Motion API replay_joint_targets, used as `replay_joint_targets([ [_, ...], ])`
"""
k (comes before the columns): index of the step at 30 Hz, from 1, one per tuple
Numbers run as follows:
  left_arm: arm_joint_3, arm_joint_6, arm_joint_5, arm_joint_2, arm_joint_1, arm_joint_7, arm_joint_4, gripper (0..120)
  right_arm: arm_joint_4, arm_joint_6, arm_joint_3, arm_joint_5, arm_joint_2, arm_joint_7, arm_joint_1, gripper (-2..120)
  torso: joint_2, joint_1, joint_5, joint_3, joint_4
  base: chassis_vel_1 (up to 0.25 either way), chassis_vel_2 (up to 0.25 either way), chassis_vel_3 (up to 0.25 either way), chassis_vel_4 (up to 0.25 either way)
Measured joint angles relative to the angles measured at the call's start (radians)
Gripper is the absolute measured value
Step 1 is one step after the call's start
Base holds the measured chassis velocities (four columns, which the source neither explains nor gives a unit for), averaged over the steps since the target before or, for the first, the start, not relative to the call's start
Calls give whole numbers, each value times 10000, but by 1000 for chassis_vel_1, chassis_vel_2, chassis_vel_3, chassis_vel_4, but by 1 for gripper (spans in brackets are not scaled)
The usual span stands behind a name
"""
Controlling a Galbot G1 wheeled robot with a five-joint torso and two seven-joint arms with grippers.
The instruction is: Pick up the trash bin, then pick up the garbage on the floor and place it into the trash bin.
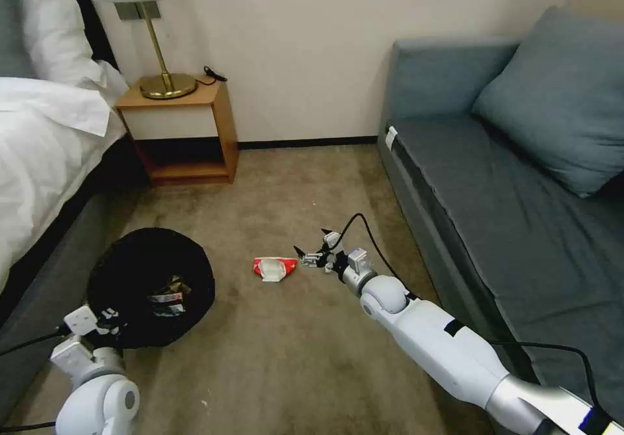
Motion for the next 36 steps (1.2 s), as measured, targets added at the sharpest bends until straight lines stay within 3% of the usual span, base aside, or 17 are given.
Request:
replay_joint_targets([
  [13,-23,31,-35,204,-62,-16,176,1,-246,135,66,-357,198,-45,-70,100,0,0,0,0,-1,-142,130,143,-132],
  [36,-30,-76,-16,210,-87,-9,478,1,-471,102,-327,-658,421,-179,46,100,0,0,-1,0,-2,-93,88,91,-99],
])
